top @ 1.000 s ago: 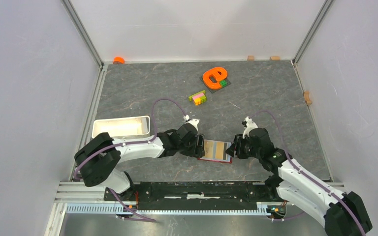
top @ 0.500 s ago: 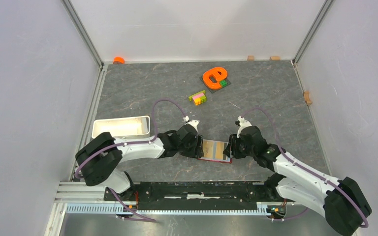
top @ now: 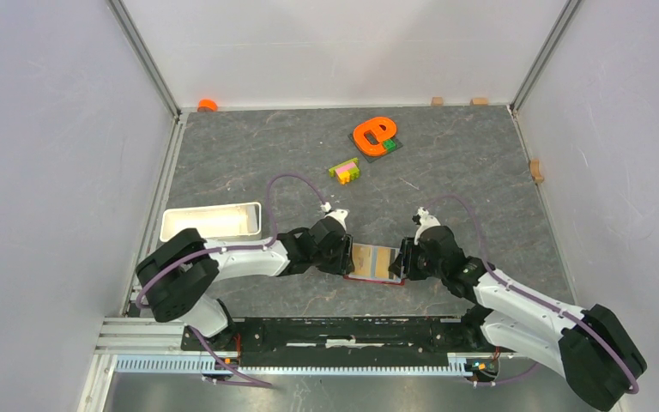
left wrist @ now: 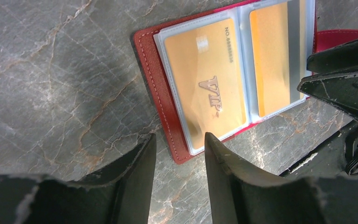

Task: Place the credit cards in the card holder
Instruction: Turn over the card slot in the card holder.

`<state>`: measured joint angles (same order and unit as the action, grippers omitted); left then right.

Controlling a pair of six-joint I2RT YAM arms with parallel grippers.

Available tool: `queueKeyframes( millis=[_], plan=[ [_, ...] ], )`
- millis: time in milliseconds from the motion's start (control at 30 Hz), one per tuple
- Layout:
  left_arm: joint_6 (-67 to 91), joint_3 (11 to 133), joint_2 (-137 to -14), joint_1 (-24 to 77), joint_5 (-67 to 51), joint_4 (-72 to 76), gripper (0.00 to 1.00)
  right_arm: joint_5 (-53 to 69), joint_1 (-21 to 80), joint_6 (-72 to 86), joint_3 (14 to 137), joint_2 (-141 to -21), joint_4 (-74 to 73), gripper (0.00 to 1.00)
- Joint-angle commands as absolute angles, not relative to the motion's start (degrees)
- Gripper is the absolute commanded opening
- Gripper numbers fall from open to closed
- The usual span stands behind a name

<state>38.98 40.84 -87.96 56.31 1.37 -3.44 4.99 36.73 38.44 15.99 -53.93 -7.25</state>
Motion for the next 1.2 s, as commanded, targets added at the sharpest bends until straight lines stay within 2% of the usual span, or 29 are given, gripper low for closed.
queueKeyframes(
  millis=[0,133,400,833,1167],
  plan=[
    [40.7,40.3,-89.8,56.2,1.4,-1.1,0.48,3.5,36.8,40.5,14.4,-54.6,-4.3,0.39],
    [40.5,39.9,-90.7,56.2,1.4,-0.8,0.42,2.7,36.8,42.9,12.3,-55.1,-3.4,0.39],
    [40.8,38.8,-91.7,56.2,1.3,-0.3,0.29,8.2,36.8,52.8,4.7,-51.6,10.4,0.41],
    [40.8,38.8,-91.3,56.2,1.1,-0.3,0.27,12.1,36.8,51.3,7.1,-48.2,17.7,0.40],
    [40.9,38.4,-90.0,56.2,0.9,1.8,0.28,14.4,38.1,48.6,10.2,-51.4,19.8,0.40]
  ],
)
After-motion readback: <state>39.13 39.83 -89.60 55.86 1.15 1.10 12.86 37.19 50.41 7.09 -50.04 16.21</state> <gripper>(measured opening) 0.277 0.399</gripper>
